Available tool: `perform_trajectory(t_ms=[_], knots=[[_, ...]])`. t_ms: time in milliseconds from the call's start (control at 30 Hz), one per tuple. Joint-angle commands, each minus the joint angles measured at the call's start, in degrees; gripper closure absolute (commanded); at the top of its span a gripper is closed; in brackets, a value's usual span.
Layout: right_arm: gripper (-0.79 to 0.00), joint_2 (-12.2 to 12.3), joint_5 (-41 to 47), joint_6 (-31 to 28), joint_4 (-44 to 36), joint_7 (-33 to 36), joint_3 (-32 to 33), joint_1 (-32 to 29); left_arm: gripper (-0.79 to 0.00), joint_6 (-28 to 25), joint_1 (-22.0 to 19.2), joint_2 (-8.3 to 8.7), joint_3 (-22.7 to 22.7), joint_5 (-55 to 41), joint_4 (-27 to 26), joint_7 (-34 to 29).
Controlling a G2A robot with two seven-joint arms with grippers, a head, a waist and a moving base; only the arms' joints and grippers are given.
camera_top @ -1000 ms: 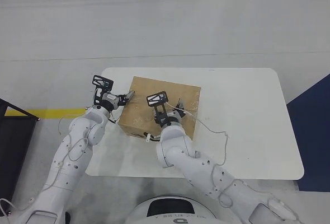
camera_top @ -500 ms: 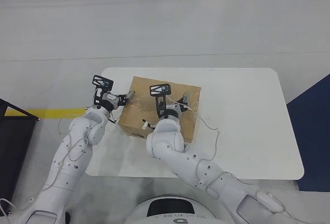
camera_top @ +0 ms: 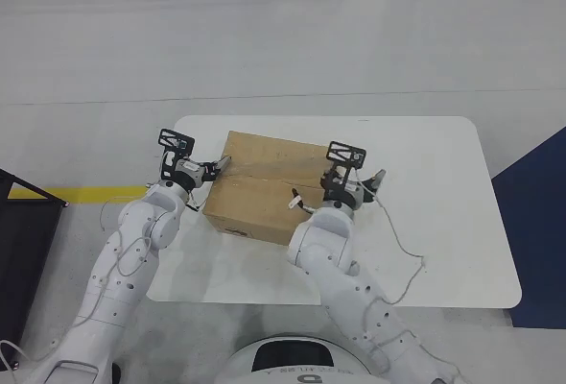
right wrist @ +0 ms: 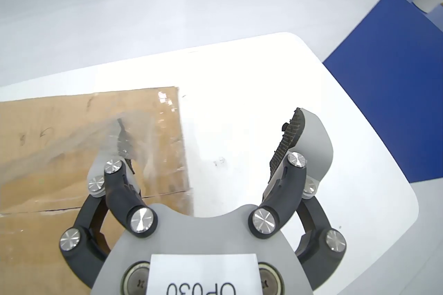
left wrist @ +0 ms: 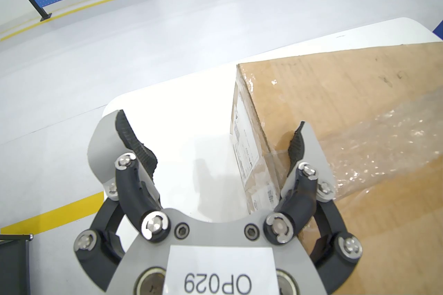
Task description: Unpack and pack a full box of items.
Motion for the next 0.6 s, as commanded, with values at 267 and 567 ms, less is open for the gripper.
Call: perform_trajectory(t_ms=[267,567], knots=[[-0.785,-0.57,12.32,2.32,-13.64,-2.57,12.49,-9.05,-0.785,0.00,0.00,0.00,0.00,0.00,0.00,0.00],[-0.785,0.01,65.58,-29.87,-13.73,-6.95,29.85,-10.09,-0.785,0.00,0.00,0.00,0.00,0.00,0.00,0.00]])
